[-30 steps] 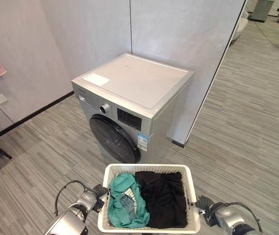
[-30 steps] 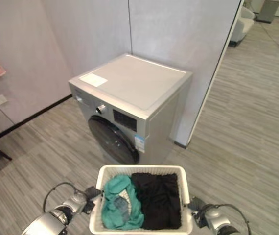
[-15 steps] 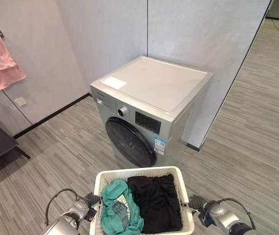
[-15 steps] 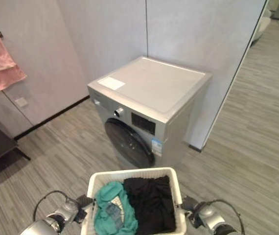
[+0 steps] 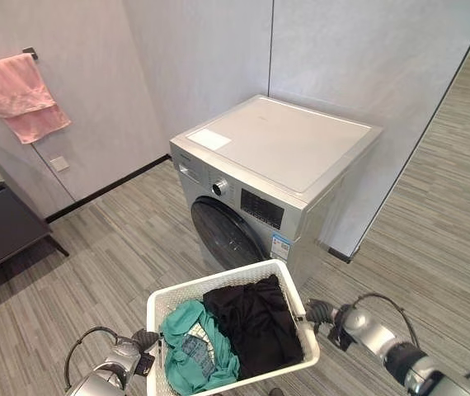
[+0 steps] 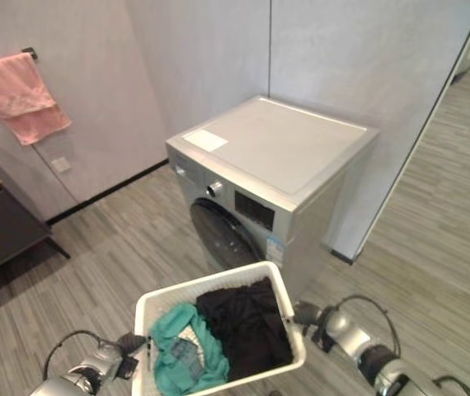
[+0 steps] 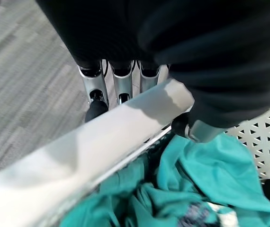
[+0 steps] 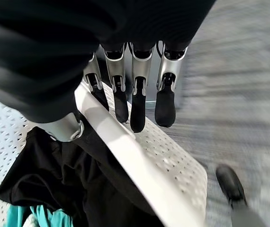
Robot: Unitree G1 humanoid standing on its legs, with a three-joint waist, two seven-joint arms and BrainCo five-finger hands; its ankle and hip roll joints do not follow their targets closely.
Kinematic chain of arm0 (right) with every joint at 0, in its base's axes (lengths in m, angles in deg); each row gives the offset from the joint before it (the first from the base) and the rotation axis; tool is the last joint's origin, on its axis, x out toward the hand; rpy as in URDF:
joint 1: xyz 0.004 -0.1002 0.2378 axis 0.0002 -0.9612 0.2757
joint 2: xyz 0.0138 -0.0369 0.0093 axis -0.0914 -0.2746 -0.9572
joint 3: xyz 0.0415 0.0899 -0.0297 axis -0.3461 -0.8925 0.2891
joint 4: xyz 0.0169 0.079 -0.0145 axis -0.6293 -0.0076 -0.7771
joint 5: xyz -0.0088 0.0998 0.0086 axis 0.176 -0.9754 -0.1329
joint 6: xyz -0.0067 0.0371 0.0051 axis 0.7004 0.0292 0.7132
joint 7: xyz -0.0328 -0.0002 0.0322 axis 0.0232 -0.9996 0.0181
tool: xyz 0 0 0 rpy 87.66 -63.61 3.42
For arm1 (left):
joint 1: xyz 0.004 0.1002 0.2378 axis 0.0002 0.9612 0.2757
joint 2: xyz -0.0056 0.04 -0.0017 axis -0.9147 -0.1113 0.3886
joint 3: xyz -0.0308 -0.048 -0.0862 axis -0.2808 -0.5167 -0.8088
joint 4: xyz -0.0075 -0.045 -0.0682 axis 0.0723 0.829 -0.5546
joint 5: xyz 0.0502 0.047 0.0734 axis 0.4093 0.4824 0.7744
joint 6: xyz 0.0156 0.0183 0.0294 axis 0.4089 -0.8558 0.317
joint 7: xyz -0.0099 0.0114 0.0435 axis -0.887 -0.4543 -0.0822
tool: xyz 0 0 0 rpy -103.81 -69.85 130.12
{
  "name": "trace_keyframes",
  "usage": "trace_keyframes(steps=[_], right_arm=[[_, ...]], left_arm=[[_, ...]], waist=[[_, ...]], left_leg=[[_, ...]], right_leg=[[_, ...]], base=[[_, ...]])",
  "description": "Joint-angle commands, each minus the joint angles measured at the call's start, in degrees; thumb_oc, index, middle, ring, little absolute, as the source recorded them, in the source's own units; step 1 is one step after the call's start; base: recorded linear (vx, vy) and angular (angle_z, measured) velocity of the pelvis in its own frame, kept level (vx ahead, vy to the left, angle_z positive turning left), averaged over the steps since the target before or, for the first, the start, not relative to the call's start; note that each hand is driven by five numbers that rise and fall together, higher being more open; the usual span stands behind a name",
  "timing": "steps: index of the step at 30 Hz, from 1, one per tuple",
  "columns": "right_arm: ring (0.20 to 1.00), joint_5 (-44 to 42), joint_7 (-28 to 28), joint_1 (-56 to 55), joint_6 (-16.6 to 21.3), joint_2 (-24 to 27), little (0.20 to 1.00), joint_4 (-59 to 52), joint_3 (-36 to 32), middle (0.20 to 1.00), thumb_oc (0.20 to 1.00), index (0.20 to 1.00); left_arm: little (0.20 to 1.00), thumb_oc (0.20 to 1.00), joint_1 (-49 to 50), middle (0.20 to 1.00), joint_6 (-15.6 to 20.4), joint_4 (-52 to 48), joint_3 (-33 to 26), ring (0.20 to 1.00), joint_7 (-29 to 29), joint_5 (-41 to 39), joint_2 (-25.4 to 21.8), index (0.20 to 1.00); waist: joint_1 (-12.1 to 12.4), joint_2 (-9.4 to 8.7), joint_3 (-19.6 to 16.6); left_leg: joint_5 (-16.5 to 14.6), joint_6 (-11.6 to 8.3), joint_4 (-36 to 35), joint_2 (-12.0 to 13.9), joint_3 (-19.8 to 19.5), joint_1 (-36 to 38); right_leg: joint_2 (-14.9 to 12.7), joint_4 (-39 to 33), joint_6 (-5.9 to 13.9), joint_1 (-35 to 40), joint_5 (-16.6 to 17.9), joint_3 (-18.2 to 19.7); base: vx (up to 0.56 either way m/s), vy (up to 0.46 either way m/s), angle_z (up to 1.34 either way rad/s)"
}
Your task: Grab the laundry basket,head to the washer,open it,put in the laundry and shut it.
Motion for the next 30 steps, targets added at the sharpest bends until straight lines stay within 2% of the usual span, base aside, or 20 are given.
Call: trace_keyframes(steps=[1,2,5,8,9,14,21,23,30], right_arm=[[0.2,-12.02,2.94,11.11,5.65,-14.31,0.2,-5.01,-0.67,0.2,0.2,0.2],[0.2,-12.03,2.94,11.18,5.67,-14.36,0.2,-4.96,-0.67,0.2,0.2,0.2],[0.2,-12.91,2.57,20.82,3.96,-15.85,0.2,-3.19,3.17,0.2,0.2,0.2],[0.2,-14.48,1.94,24.94,3.67,-16.06,0.2,-1.42,4.05,0.2,0.2,0.2],[0.2,-15.13,1.52,30.81,4.04,-16.36,0.2,-0.83,5.14,0.2,0.2,0.2],[0.2,-16.42,-0.19,38.28,3.88,-15.75,0.2,2.81,6.59,0.2,0.2,0.2],[0.2,-20.29,-0.98,46.9,3.35,-13.45,0.2,5.1,7.96,0.2,0.2,0.2],[0.2,-21.87,-1.85,50.69,3.7,-12.73,0.2,8.36,8.16,0.2,0.2,0.2],[0.2,-22.8,-2.52,57.58,3.42,-10.8,0.2,14.52,9.35,0.2,0.2,0.2]], left_arm=[[0.2,0.2,-8.91,0.2,1.85,-0.59,5.16,0.2,-1.98,-1.4,-1.26,0.2],[0.2,0.2,-8.93,0.2,1.84,-0.6,5.14,0.2,-2.0,-1.41,-1.3,0.2],[0.2,0.2,-14.33,0.2,1.12,-0.76,8.43,0.2,-3.48,-2.83,-7.59,0.2],[0.2,0.2,-17.96,0.2,0.85,-1.28,10.56,0.2,-3.94,-3.69,-10.43,0.2],[0.2,0.2,-23.43,0.2,0.75,-2.36,14.17,0.2,-4.92,-3.6,-13.99,0.2],[0.2,0.2,-33.22,0.2,0.92,-4.56,19.46,0.2,-5.3,-4.96,-16.81,0.2],[0.2,0.2,-43.29,0.2,0.87,-5.99,24.03,0.2,-4.8,-8.34,-17.02,0.2],[0.2,0.2,-47.32,0.2,0.81,-4.6,25.54,0.2,-4.06,-9.06,-15.3,0.2],[0.2,0.2,-54.17,0.2,1.01,-2.12,27.23,0.2,-2.91,-11.02,-14.46,0.2]], waist=[[0.96,-3.42,-0.91],[0.91,-3.45,-0.86],[1.8,-3.05,-1.47],[2.11,-2.86,-1.61],[2.4,-2.72,-1.63],[2.24,-3.01,-1.98],[1.21,-3.38,-2.1],[0.27,-3.4,-2.08],[-1.8,-3.1,-1.92]], left_leg=[[-0.26,-1.24,2.72,0.02,-0.98,-1.96],[-0.26,-1.24,2.73,0.01,-1.01,-1.95],[-0.27,-1.3,3.0,-0.05,-1.28,-2.05],[-0.2,-1.35,3.07,-0.09,-1.41,-1.99],[-0.17,-1.44,3.02,-0.03,-1.45,-1.66],[0.05,-1.59,2.74,0.07,-1.63,-1.7],[0.0,-1.69,2.19,0.23,-1.32,-1.4],[-0.14,-1.73,1.99,0.32,-0.79,-1.1],[-0.12,-1.9,1.09,0.4,1.4,-0.85]], right_leg=[[-6.43,3.82,7.59,1.32,-5.52,4.17],[-6.44,3.81,7.59,1.35,-5.52,4.14],[-6.6,3.79,7.5,1.75,-5.51,3.73],[-6.62,3.84,7.44,1.94,-5.47,3.59],[-6.57,3.93,7.47,2.19,-5.52,3.4],[-6.5,3.67,7.53,2.3,-5.4,3.15],[-6.52,3.37,7.86,2.14,-4.93,3.28],[-6.48,2.91,8.0,2.19,-4.71,3.75],[-6.49,1.85,8.45,1.09,-3.53,5.71]], base=[[0.0,-0.001,0.28],[0.0,0.001,0.22],[-0.01,-0.003,0.16],[0.0,0.003,0.09],[-0.01,0.0,0.05],[0.0,0.0,0.02],[0.0,0.002,0.0],[0.02,0.024,-0.03],[0.02,0.029,-0.16]])
